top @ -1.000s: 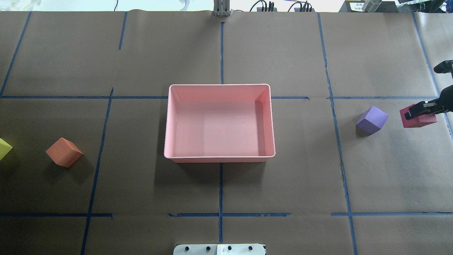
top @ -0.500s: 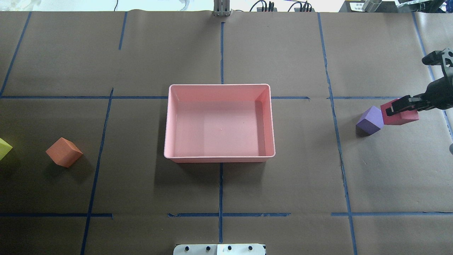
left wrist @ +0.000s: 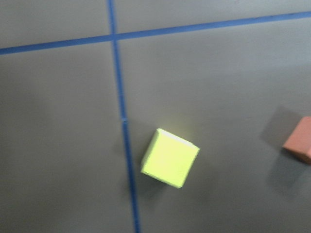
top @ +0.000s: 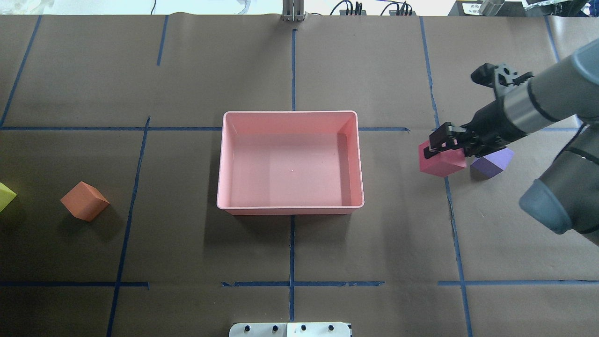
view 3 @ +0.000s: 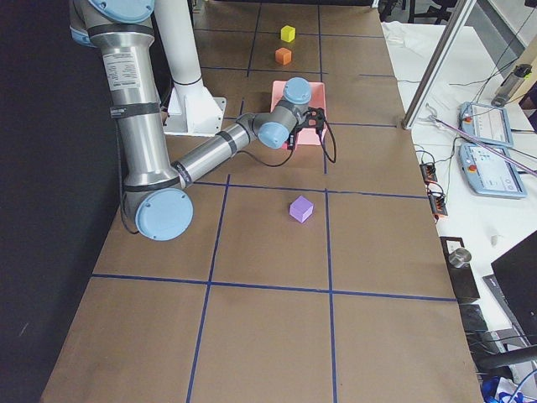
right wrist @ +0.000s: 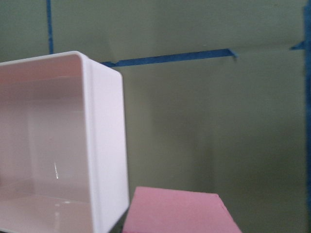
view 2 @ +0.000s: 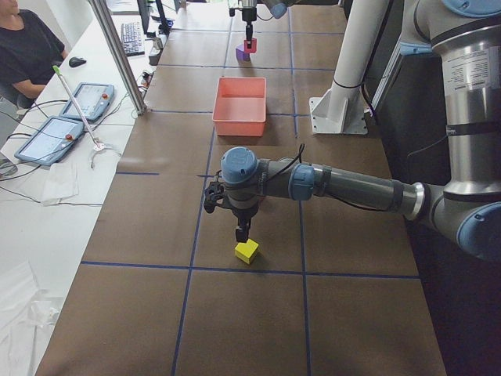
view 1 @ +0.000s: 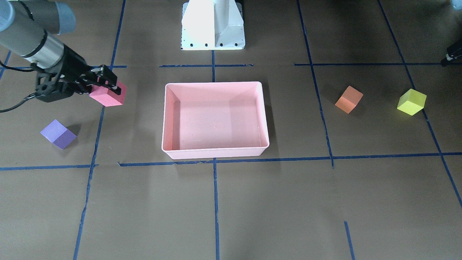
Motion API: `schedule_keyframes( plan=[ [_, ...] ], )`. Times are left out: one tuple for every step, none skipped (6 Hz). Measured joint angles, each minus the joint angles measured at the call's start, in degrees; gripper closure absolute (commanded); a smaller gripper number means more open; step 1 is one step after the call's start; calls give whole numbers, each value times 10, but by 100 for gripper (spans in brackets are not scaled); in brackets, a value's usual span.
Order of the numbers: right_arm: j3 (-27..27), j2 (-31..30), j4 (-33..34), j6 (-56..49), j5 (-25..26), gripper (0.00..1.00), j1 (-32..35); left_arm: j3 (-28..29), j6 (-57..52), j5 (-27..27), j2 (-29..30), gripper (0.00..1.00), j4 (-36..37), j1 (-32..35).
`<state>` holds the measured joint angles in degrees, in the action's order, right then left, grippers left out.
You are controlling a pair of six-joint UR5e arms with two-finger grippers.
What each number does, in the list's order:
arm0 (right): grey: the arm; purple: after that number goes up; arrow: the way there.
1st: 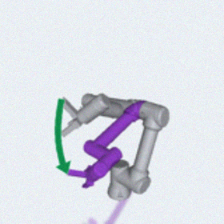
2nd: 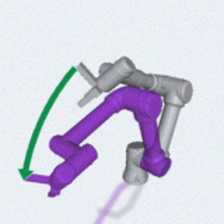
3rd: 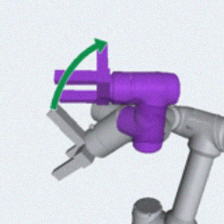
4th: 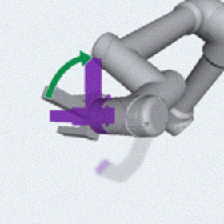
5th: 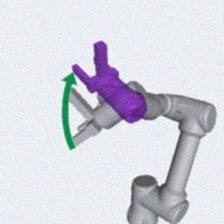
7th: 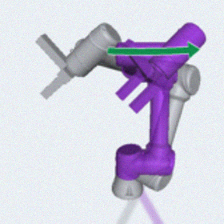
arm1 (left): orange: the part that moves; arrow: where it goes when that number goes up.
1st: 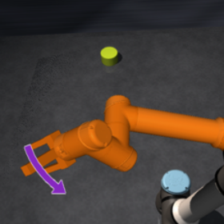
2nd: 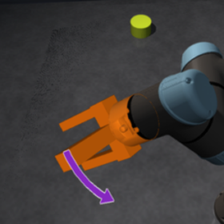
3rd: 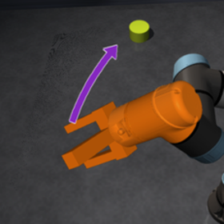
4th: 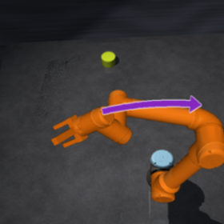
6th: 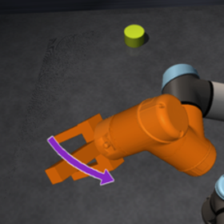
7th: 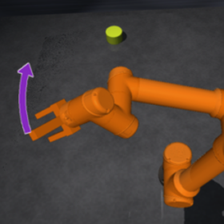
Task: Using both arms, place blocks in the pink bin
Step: 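Carry the pink cube with the right gripper into the pink bin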
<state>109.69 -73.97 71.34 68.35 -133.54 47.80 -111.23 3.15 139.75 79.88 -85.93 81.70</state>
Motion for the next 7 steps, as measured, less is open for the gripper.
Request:
schedule_keyframes(
  plan=[
    [-16,81,61,61,43,100,-41,3,28,3,6,0,-22,-22],
    [-35,146,107,108,103,94,-81,10,52,2,17,0,-41,-46],
    [-60,187,122,131,137,1,-106,16,79,1,34,0,-51,-75],
    [-84,209,124,138,157,0,-121,20,102,0,52,0,-62,-104],
    [-99,217,120,137,188,0,-137,23,112,-2,68,0,-79,-132],
    [-106,219,104,134,228,0,-156,23,119,-27,86,0,-108,-177],
    [-105,215,88,134,252,0,-168,23,126,-77,99,0,-149,-234]
  ],
)
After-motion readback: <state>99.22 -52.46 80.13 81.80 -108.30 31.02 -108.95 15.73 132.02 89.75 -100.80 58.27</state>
